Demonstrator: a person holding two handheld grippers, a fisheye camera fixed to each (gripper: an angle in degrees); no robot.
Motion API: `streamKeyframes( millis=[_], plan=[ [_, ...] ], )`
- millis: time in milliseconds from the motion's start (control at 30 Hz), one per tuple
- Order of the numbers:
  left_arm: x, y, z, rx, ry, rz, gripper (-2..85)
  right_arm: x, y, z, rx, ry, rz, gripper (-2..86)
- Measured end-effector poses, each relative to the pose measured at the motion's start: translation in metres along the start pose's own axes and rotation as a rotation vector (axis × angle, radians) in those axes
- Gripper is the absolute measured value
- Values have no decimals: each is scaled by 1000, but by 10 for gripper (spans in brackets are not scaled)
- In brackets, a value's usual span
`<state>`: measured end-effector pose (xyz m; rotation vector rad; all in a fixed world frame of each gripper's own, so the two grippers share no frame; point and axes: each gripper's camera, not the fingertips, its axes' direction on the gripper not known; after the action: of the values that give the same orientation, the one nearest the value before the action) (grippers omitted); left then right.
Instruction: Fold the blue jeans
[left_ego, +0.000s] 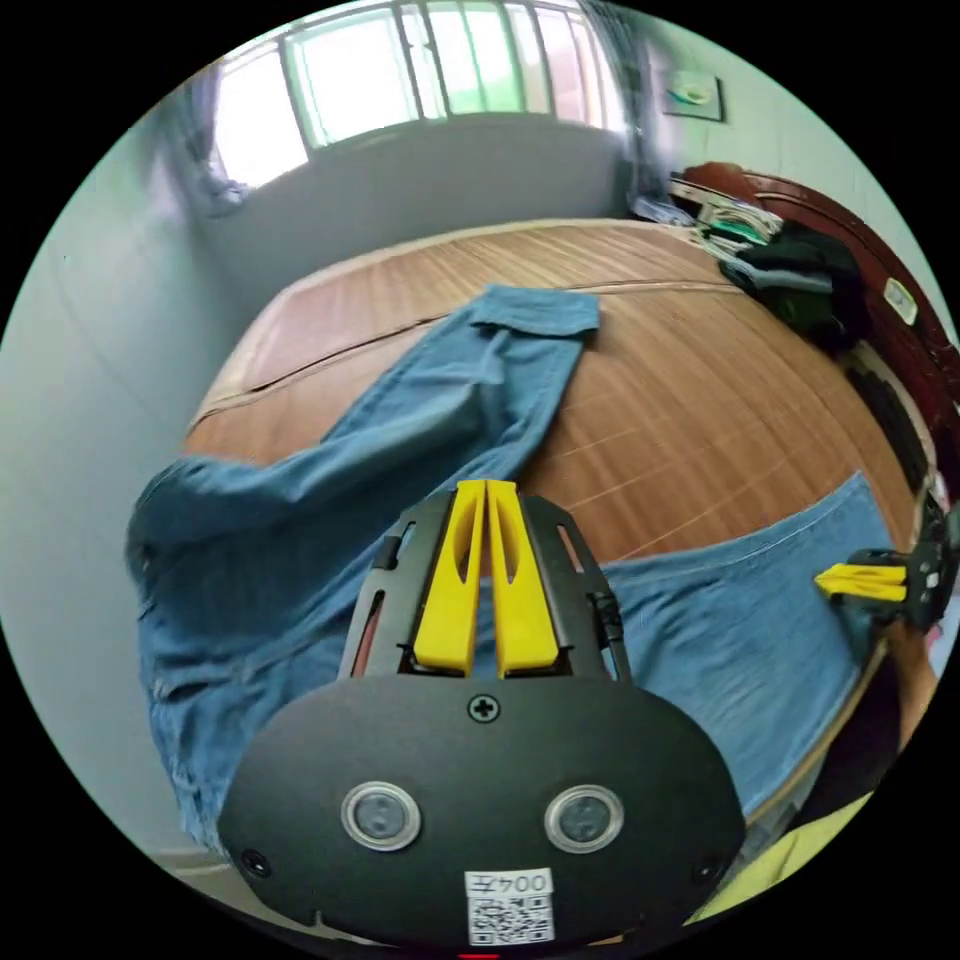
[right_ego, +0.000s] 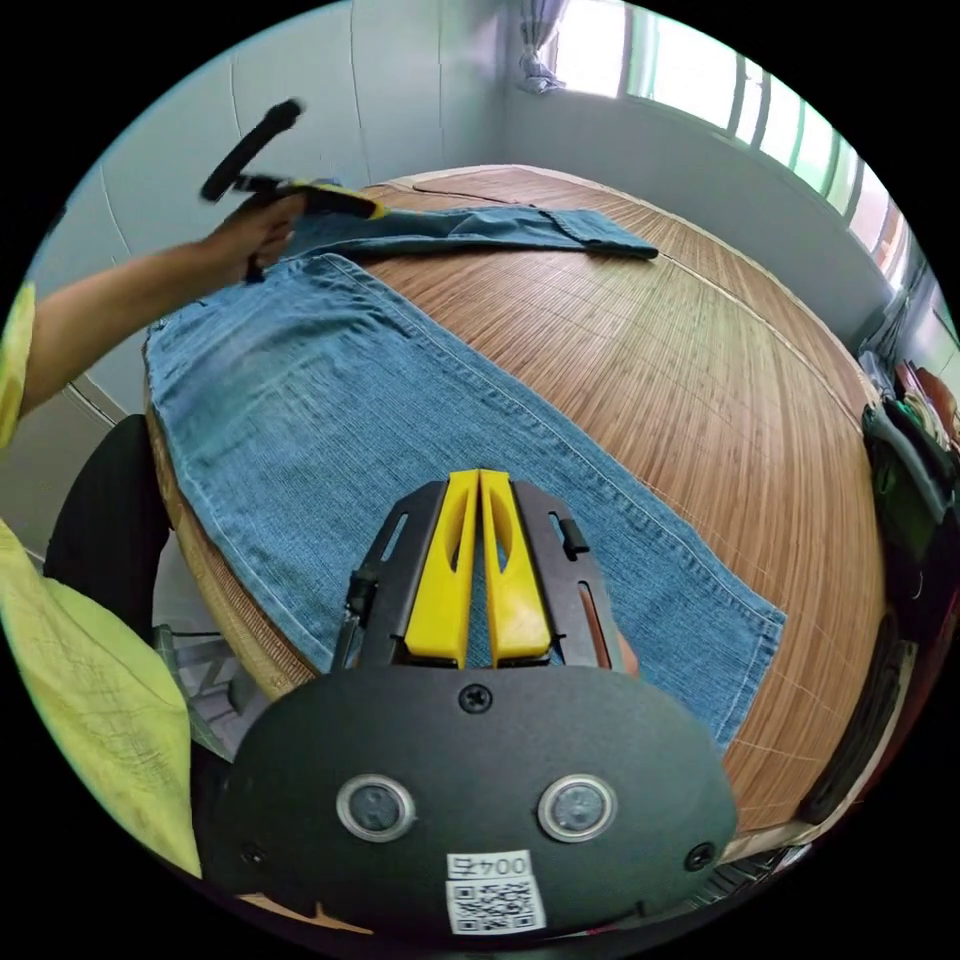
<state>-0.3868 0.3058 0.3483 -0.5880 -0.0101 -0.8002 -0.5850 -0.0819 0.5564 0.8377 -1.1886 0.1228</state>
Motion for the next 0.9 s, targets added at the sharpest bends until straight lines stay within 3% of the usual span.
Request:
streamKeyframes(
  millis=[133, 300, 400, 533, 667, 833, 900],
  plan=[
    [-45, 94, -1, -80, -207, -51, 2, 14, 0, -4, 1, -46, 32, -5],
    [-87, 136, 5, -117, -52, -198, 2, 21, -5, -32, 101, -85, 48, 1],
    [-94, 139, 13, -137, -16, -211, 2, 36, -40, -57, 281, 86, 81, 44],
    [-92, 145, 15, -135, -36, -200, 1, 82, -165, -38, 248, 206, 13, 110],
    [-90, 149, 16, -131, -63, -186, 1, 165, -280, -2, 179, 74, 185, 113],
    [-107, 157, 18, -114, 28, -233, 1, 258, -337, 51, 60, -244, 470, 111],
    [-111, 159, 19, -110, 47, -243, 1, 275, -344, 67, 6, -236, 533, 97]
  ],
)
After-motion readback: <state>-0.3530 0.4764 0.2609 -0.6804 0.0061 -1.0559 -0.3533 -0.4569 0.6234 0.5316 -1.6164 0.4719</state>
